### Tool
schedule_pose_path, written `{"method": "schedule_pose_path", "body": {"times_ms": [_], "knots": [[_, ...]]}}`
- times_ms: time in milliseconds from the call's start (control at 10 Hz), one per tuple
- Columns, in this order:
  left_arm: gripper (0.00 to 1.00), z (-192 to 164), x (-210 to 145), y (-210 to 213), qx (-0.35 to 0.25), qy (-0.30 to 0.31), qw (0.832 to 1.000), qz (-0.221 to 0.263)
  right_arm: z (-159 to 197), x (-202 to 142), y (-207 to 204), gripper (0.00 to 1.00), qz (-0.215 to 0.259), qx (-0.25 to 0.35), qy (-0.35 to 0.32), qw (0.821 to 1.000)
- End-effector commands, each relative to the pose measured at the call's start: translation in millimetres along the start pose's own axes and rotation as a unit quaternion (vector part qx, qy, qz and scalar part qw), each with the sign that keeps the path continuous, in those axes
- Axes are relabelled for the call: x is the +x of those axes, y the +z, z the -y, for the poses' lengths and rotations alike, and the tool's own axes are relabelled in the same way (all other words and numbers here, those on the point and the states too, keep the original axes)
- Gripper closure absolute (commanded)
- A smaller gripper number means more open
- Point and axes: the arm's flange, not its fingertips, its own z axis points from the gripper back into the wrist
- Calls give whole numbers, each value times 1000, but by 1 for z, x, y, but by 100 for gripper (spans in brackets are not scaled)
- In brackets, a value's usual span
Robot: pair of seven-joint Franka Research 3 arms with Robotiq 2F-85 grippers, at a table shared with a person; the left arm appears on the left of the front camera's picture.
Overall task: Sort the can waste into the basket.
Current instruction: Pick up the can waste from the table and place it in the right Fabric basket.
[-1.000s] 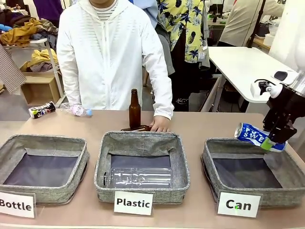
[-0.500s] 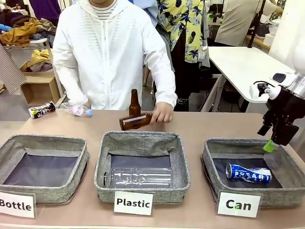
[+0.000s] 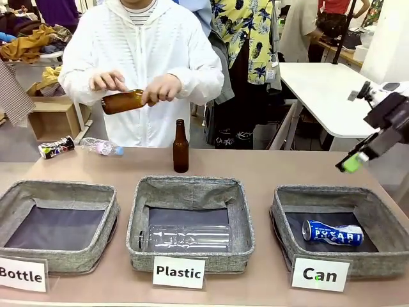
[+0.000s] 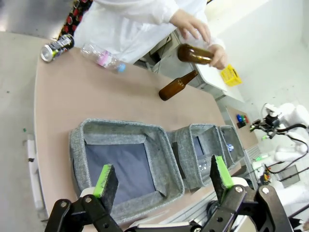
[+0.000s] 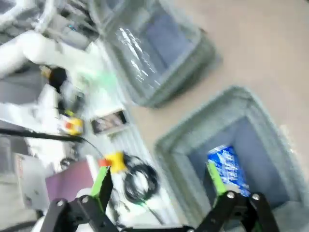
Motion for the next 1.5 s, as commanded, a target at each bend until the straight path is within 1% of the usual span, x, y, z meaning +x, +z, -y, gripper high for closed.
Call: {"method": "schedule_pose_path", "body": {"times_ms": [0,100,200,1300,1400], "knots": [[0,-1,1,-1,-7,-11,1000,7,24,0,15,0,407,265,-324,812],[0,-1,1,-1,-7,-11,1000,7,36,-3,17,0,427,308,-355,772],[0,-1,1,-1,-7,-11,1000,7,8,-2,8,0,38,57,-45,997],[0,-1,1,-1,-7,-11,1000,7,8,-2,8,0,38,57,-45,997],[0,0,0,0,0,0,1000,0,8,-2,8,0,38,57,-45,997]]}}
